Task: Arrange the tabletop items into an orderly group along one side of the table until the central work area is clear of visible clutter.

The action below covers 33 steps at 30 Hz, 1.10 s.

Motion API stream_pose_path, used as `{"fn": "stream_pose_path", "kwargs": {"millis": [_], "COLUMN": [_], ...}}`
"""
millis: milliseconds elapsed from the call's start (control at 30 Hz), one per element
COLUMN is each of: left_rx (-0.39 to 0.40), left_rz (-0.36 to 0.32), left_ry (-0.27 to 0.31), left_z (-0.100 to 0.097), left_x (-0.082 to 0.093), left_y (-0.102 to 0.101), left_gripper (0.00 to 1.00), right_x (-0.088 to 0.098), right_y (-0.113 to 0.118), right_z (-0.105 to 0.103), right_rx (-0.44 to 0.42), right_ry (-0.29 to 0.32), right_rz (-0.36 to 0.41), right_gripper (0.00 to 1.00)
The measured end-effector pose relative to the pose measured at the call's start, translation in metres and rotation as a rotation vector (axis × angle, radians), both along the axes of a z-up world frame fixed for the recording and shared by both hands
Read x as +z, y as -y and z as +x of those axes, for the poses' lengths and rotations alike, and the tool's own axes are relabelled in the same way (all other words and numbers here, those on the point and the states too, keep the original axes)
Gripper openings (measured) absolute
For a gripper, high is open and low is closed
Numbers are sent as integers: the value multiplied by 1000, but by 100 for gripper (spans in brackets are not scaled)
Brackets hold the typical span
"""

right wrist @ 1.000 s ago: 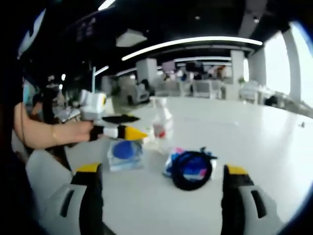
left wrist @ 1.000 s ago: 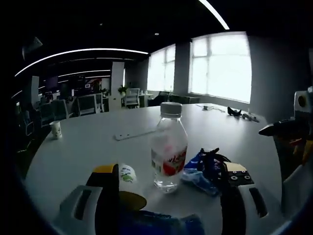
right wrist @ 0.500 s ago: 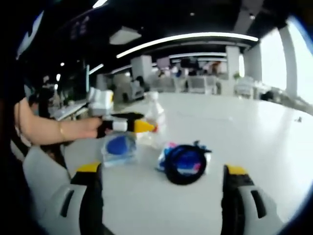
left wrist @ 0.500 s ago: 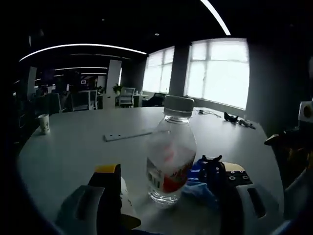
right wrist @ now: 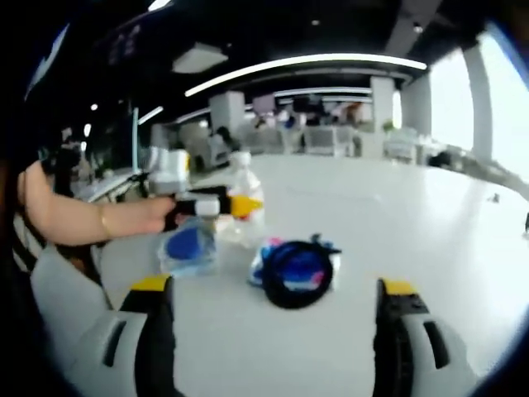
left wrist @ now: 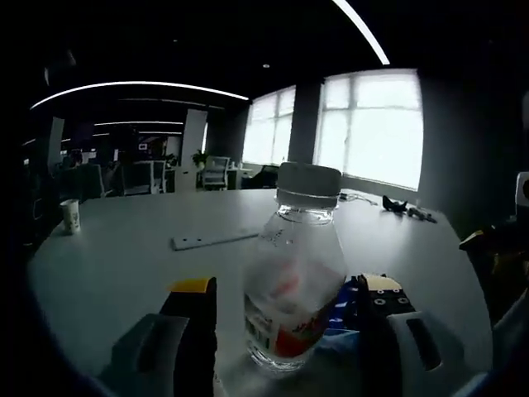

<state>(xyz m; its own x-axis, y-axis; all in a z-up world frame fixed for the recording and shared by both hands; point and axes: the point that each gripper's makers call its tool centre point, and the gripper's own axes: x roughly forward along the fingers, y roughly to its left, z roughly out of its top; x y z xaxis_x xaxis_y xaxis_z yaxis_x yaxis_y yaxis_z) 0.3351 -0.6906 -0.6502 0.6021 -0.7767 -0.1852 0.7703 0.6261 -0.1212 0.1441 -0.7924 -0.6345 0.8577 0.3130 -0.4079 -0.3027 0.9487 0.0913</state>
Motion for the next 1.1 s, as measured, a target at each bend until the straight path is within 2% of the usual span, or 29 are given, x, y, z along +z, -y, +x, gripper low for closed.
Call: {"fn": "stream_pose_path", "kwargs": {"millis": [167, 267, 367, 867, 1033, 1100], "left_rx": [-24, -43, -42, -43, -70, -84], "left_rz": [4, 5, 18, 34, 44, 22], "left_ry": [13, 25, 41, 52, 53, 50], "left_z": [0, 0, 2, 0, -1, -3], "left_x": [0, 0, 0, 1, 2, 5], "left_y": [5, 8, 7, 4, 4, 5], "left_gripper": [59, 50, 46, 44, 43, 42], "right_x": [1, 2, 3, 6, 8, 9], "right_y": [-1, 1, 2, -1, -4, -5], "right_z": [0, 1, 3, 6, 8, 8], "right_rx": [-4, -7, -13, -29, -20, -15], "right_ry": [-1, 4, 5, 13, 17, 18], "right_rz": [-7, -14, -17, -11, -9, -12], "right_gripper": [98, 97, 97, 95, 95, 95]}}
